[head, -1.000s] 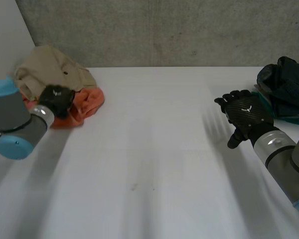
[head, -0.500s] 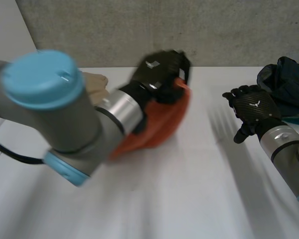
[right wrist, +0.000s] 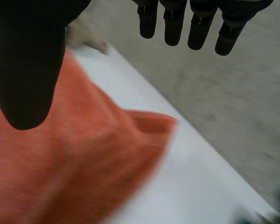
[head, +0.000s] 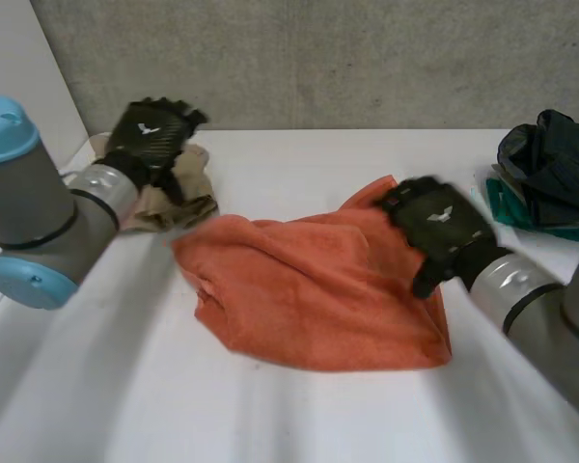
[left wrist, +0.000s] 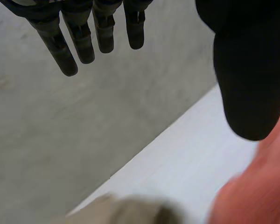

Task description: Fold the laundry.

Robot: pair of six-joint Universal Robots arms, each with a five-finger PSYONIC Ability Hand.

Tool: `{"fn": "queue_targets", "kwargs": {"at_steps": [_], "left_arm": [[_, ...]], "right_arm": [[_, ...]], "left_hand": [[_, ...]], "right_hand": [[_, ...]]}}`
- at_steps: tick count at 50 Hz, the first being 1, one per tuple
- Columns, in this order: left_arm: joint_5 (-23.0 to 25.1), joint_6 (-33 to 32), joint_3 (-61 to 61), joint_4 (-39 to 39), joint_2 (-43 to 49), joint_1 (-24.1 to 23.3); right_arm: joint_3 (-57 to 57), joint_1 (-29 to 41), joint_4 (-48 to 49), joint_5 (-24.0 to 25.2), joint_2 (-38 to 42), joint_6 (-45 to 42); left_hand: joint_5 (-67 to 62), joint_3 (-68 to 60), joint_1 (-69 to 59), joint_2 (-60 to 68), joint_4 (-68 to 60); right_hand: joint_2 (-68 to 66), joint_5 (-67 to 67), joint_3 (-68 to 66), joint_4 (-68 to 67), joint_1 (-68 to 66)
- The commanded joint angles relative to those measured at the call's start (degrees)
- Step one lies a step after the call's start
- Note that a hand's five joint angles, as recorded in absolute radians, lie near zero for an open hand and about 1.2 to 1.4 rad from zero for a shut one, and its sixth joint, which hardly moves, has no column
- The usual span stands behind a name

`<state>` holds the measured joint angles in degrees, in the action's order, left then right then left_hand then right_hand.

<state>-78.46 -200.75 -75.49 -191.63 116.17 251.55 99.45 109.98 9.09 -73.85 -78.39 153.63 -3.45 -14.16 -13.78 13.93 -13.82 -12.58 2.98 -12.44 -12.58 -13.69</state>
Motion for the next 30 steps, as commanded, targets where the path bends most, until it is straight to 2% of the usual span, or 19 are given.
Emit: {"fn": "queue_targets", "kwargs": {"at_steps": [1,9,14,17,18,19,21,25,26,29,30], "left_arm": [[-1.08,-14.05,5.95,-0.24,10.11,6.67],[-0.47,-15.11,15.71,-0.41,22.51,8.17],[-0.46,-15.55,19.76,-2.78,27.08,8.43],[-1.08,-16.08,22.48,-4.54,29.72,8.43],[-1.51,-16.51,23.97,-4.98,30.6,8.52],[-1.87,-16.78,24.76,-5.16,31.04,8.52],[-3.44,-17.48,26.35,-5.42,31.74,8.61],[-12.92,-20.64,30.3,-8.05,32.54,10.53],[-17.82,-22.91,31.44,-10.15,32.36,11.85],[-26.19,-27.23,32.68,-14.2,31.75,13.87],[-30.48,-29.42,32.16,-17.35,30.79,14.58]], "right_arm": [[0.31,6.38,-2.23,3.1,5.87,-2.63],[0.22,9.73,3.91,-0.24,10.89,-5.53],[0.31,10.34,6.21,-2.78,12.65,-5.89],[0.48,10.78,6.38,-3.05,12.91,-5.89],[0.57,10.87,6.47,-3.05,13.0,-5.89],[0.57,10.87,6.47,-3.14,13.0,-5.89],[0.66,10.7,6.47,-3.31,13.0,-5.89],[0.92,10.26,6.47,-3.58,12.91,-5.8],[0.92,10.26,6.47,-3.67,12.91,-5.8],[0.92,10.17,6.47,-3.76,12.74,-5.8],[0.92,10.17,6.47,-3.76,12.74,-5.8]], "left_hand": [[-2.31,-1.6,-1.98,1.84,-1.95],[-4.16,-3.46,-3.83,3.69,-3.8],[-16.92,-16.21,-16.59,16.45,-16.56],[-36.75,-36.04,-36.42,36.27,-36.38],[-49.79,-49.08,-49.45,49.31,-49.42],[-57.08,-56.37,-56.75,56.6,-56.71],[-66.52,-65.82,-66.19,66.05,-66.16],[-66.55,-65.84,-66.22,66.07,-66.18],[-66.55,-65.84,-66.22,66.07,-66.18],[-66.55,-65.84,-66.22,66.07,-66.18],[-66.55,-65.84,-66.22,66.07,-66.18]], "right_hand": [[2.58,-2.98,2.44,2.58,3.69],[2.58,-2.98,2.44,2.58,3.69],[2.58,-2.98,2.44,2.58,3.69],[2.58,-2.98,2.44,2.58,3.69],[2.58,-2.98,2.44,2.58,3.69],[2.58,-2.98,2.44,2.58,3.69],[-1.34,0.94,-1.48,-1.34,-0.23],[-2.72,2.32,-2.86,-2.71,-1.61],[-2.72,2.32,-2.86,-2.71,-1.61],[-2.72,2.32,-2.86,-2.71,-1.61],[-2.72,2.32,-2.86,-2.71,-1.61]]}}
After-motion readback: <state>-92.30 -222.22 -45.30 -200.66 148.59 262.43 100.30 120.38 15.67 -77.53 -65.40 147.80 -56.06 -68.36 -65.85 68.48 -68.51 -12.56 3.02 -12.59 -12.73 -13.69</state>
